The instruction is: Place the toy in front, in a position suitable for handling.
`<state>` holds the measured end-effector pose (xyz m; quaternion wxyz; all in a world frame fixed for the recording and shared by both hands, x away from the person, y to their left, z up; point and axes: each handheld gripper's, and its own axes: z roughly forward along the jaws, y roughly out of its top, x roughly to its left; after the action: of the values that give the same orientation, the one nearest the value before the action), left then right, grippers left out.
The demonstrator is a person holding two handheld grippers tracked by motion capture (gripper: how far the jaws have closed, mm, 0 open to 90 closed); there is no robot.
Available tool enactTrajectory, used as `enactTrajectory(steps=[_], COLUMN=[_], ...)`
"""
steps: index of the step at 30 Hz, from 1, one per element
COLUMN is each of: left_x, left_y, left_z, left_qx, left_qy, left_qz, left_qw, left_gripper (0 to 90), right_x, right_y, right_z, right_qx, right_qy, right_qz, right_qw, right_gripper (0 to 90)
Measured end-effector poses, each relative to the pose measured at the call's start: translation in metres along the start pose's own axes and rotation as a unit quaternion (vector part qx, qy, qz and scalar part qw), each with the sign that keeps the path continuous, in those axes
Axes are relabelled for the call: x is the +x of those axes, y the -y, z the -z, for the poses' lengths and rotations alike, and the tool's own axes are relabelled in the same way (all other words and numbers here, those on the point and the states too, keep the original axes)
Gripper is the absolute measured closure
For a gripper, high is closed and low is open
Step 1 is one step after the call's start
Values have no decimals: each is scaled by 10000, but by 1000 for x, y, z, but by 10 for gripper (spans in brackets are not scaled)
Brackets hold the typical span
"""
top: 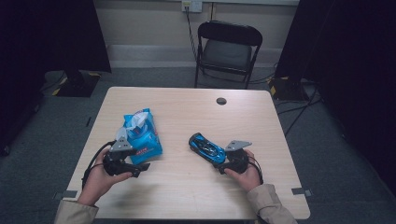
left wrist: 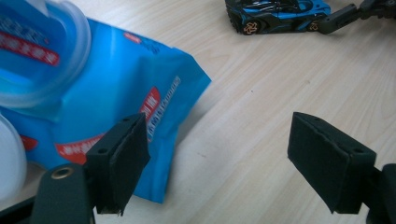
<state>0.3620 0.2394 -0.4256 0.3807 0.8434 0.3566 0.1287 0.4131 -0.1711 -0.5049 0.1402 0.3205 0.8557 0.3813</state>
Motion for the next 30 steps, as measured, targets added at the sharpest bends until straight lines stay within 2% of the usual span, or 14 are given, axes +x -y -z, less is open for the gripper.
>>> enactTrajectory(steps=[2, 4, 5, 6, 11, 17, 20, 22, 26, 30], left_x=[4, 6, 9, 9, 22, 30, 36, 42, 53, 60], left_y=[-12, -17, -25, -25, -46, -60, -64, -68, -75, -80], left_z=[3, 4, 5, 5, 4, 1, -2, -4, -4, -6], left_qx=[12, 8, 57, 57, 228, 300, 320, 328, 242, 273], left_qy=[-23, -24, -66, -66, -221, -245, -284, -386, -457, -545], left_qz=[-44, -45, -76, -76, -81, -124, -57, -37, 89, 100], left_qw=[10000, 10000, 9999, 9999, 9995, 9992, 9991, 9987, 9986, 9981], left_gripper=[203, 203, 206, 208, 210, 210, 210, 211, 215, 217], right_x=[0, 0, 0, 0, 0, 0, 0, 0, 0, 0], right_y=[0, 0, 0, 0, 0, 0, 0, 0, 0, 0], right_z=[0, 0, 0, 0, 0, 0, 0, 0, 0, 0], right_qx=[1, 2, 1, 1, 1, 1, 1, 1, 0, 1], right_qy=[-1, -1, 0, 0, -1, 2, 2, 3, 2, 2], right_qz=[-2, -1, -2, -2, -2, -2, -1, -2, -1, -1], right_qw=[10000, 10000, 10000, 10000, 10000, 10000, 10000, 10000, 10000, 10000], right_gripper=[227, 227, 227, 227, 227, 227, 227, 227, 227, 227])
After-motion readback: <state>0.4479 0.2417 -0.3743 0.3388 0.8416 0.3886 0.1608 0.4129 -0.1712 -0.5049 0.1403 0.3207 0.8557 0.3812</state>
